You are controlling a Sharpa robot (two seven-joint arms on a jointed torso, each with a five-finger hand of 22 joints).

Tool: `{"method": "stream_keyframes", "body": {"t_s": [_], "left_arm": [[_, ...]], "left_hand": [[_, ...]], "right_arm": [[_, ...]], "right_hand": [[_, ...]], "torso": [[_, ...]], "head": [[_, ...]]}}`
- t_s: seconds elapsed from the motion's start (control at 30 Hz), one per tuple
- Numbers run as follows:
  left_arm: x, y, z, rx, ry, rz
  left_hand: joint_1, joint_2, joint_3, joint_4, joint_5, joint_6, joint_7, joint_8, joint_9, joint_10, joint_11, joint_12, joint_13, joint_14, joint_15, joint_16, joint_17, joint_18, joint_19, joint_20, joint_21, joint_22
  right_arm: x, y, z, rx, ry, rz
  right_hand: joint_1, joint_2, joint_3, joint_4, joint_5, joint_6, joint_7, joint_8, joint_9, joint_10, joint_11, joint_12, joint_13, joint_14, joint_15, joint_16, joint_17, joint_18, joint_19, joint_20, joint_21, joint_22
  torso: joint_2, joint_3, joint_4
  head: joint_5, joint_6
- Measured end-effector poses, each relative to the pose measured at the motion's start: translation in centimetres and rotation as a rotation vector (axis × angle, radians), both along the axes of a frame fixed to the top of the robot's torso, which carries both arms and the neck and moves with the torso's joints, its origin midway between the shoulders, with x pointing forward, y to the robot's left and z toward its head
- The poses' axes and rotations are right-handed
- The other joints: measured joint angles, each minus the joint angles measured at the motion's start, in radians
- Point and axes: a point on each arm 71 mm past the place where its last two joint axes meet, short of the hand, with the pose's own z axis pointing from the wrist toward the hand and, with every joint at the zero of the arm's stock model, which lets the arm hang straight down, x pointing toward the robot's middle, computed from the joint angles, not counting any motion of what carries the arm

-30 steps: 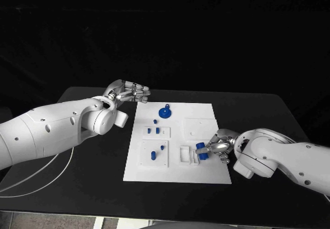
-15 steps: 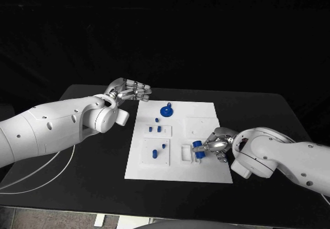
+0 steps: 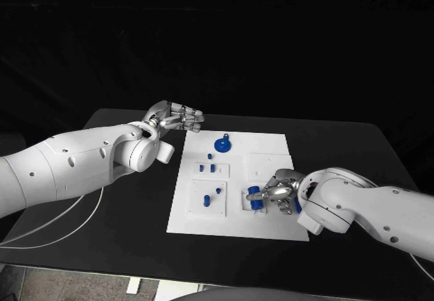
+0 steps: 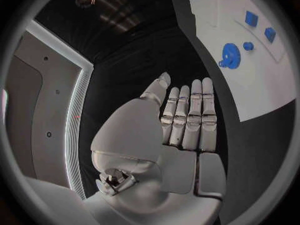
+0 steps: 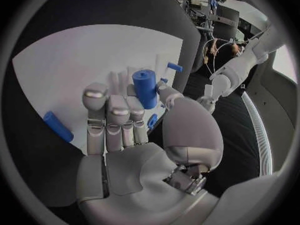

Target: Assemble the parts on the task board

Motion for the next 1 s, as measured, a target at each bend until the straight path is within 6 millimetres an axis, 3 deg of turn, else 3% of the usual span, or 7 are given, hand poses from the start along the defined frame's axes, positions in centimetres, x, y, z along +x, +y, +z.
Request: {"method": "stream_keyframes", "body": {"t_s": [0.23,0.5,0.63,0.73,0.83,0.93,1.0], "left_arm": [[-0.01,-0.03,0.00,0.000,0.001,-0.002],[-0.04,-0.10,-0.01,-0.002,0.002,-0.006],[-0.05,-0.11,-0.01,-0.002,0.002,-0.008],[-0.05,-0.13,-0.01,-0.002,0.003,-0.009],[-0.05,-0.13,-0.01,-0.003,0.003,-0.009],[-0.05,-0.14,-0.01,-0.003,0.004,-0.010],[-0.05,-0.14,-0.02,-0.003,0.004,-0.011]], "left_hand": [[0.000,0.000,-0.001,0.007,0.000,-0.003,0.001,0.000,0.000,0.000,0.000,0.000,0.000,0.000,0.000,0.000,0.000,0.000,0.004,0.004,0.000,-0.012],[0.000,0.000,-0.003,0.008,0.000,-0.012,0.003,0.000,0.000,0.000,0.000,0.000,0.000,0.000,0.000,0.000,0.000,0.000,0.004,0.003,0.000,-0.026],[0.000,0.000,-0.006,0.012,0.000,-0.018,0.004,0.000,0.000,0.000,0.000,0.000,0.000,-0.004,0.004,0.000,0.000,0.000,0.007,0.000,0.000,-0.040],[0.000,0.000,-0.006,0.012,0.000,-0.018,0.004,0.000,0.000,0.000,0.000,0.000,0.000,-0.004,0.004,0.000,0.000,0.000,0.007,0.000,0.000,-0.044],[0.000,0.000,-0.006,0.012,0.000,-0.018,0.004,0.000,0.000,0.000,0.000,0.000,0.000,-0.004,0.003,0.000,0.000,0.000,0.007,0.000,0.000,-0.044],[0.000,0.000,-0.006,0.012,0.000,-0.018,0.004,0.000,0.000,0.000,0.000,0.000,0.000,-0.004,0.004,0.000,0.000,0.000,0.007,0.000,0.000,-0.044],[0.000,0.000,-0.006,0.012,0.000,-0.018,0.004,0.000,0.000,0.000,0.000,0.000,0.000,-0.004,0.004,0.000,0.000,0.000,0.007,0.000,0.000,-0.044]], "right_arm": [[0.27,0.34,-0.26,-0.003,0.003,0.004],[0.46,0.52,-0.50,-0.015,0.008,0.015],[0.52,0.47,-0.58,-0.021,0.008,0.017],[0.55,0.47,-0.62,-0.024,0.006,0.018],[0.56,0.47,-0.63,-0.027,0.005,0.021],[0.56,0.49,-0.64,-0.029,0.003,0.024],[0.57,0.51,-0.64,-0.031,0.001,0.025]], "right_hand": [[-0.015,-0.015,-0.014,0.031,0.000,0.014,-0.007,0.009,-0.001,0.004,0.003,-0.008,-0.002,-0.001,0.001,-0.004,-0.001,0.000,0.003,-0.003,0.000,0.001],[-0.017,-0.018,-0.064,0.065,0.000,0.025,-0.010,0.005,-0.003,0.007,0.003,-0.013,-0.002,-0.001,0.001,-0.009,-0.003,0.000,0.001,-0.005,-0.006,0.001],[-0.034,-0.045,-0.102,0.104,0.000,0.018,-0.012,0.006,-0.005,0.002,-0.002,-0.019,-0.005,-0.001,0.001,-0.014,-0.004,0.000,-0.001,-0.007,-0.010,0.001],[-0.038,-0.058,-0.189,0.143,0.000,0.011,-0.009,0.006,-0.005,0.001,-0.002,-0.027,-0.008,-0.001,0.001,-0.016,-0.004,0.000,-0.001,-0.007,-0.012,0.001],[-0.005,-0.057,-0.297,0.193,0.000,0.005,-0.009,0.007,-0.003,-0.005,-0.001,-0.029,-0.008,-0.001,0.001,-0.020,-0.004,0.000,-0.001,-0.007,-0.016,0.001],[-0.005,-0.057,-0.338,0.198,0.000,0.001,-0.005,0.007,-0.001,-0.009,0.002,-0.031,-0.008,-0.001,0.001,-0.021,-0.004,0.000,-0.001,-0.007,-0.017,0.001],[0.009,-0.029,-0.399,0.191,0.002,0.000,-0.005,0.007,-0.001,-0.009,0.001,-0.031,-0.008,-0.001,0.001,-0.025,-0.004,0.000,-0.001,-0.007,-0.020,0.001]], "torso": [[0.000,0.0002,-0.0003],[0.000,0.0002,-0.0009],[0.000,0.0002,-0.0009],[0.000,0.0001,-0.0009],[0.000,-0.0001,-0.0009],[0.000,-0.0003,-0.0009],[0.000,-0.0003,-0.0010]], "head": [[0.003,0.002],[0.008,0.001],[0.009,0.000],[0.009,0.000],[0.010,0.000],[0.010,-0.001],[0.010,-0.001]]}}
